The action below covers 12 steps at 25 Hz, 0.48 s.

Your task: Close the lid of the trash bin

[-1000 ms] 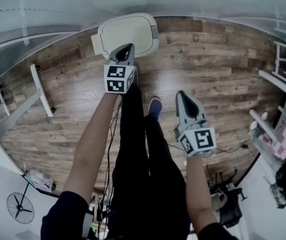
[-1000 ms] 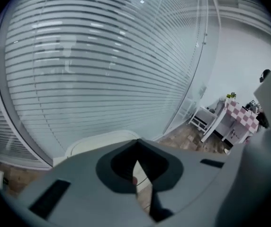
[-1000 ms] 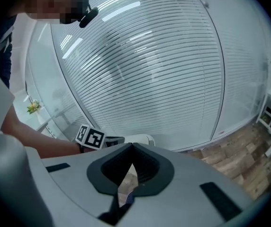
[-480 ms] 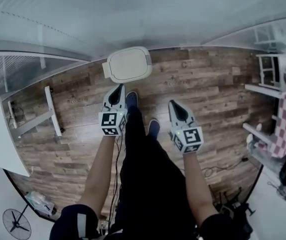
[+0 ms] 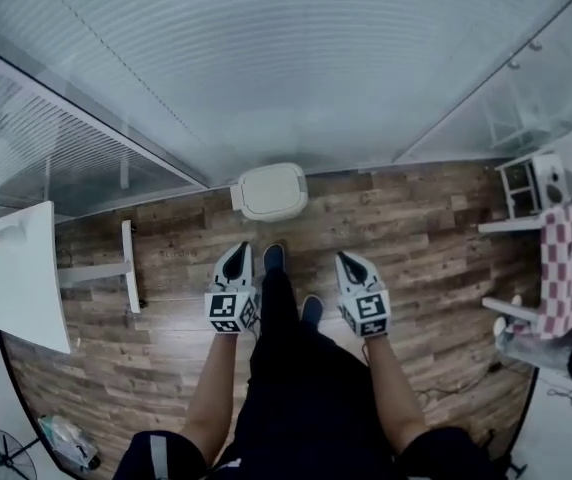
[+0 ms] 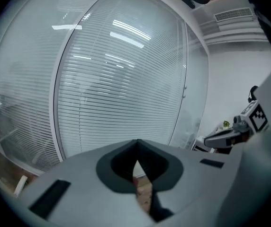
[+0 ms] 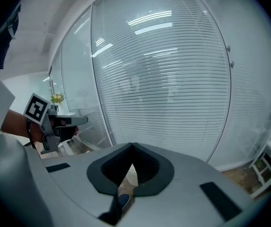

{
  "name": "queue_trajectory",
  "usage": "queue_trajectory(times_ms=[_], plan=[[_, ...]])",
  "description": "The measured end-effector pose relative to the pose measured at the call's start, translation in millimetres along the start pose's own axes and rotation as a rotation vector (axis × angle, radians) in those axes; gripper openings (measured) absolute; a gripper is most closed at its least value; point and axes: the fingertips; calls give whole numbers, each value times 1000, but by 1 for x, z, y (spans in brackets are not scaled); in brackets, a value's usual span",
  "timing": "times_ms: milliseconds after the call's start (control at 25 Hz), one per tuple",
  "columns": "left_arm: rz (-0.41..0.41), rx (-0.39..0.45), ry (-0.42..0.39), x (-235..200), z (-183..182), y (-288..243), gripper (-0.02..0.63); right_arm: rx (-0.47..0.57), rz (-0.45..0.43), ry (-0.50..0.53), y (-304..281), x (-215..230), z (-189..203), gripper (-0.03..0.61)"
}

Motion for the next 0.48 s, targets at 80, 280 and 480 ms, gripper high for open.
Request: queue_trajectory(times_ms=[80,280,480], plan=[[-6,12,-9,2,-6,17,6,8,-9,26,8,-7,-8,3],[-18,32,-41,7,-24,43,6,45,-33,5,21,-16,-29,3],[-29,71,-51,27,-42,76,6,66,-60,31,38,-20,-40,3]])
Point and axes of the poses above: the fingertips, and each gripper's own axes: y backward along the fingers, x to its right, z out of its underside, and after that the axes turned 7 degrees about y, right-handed
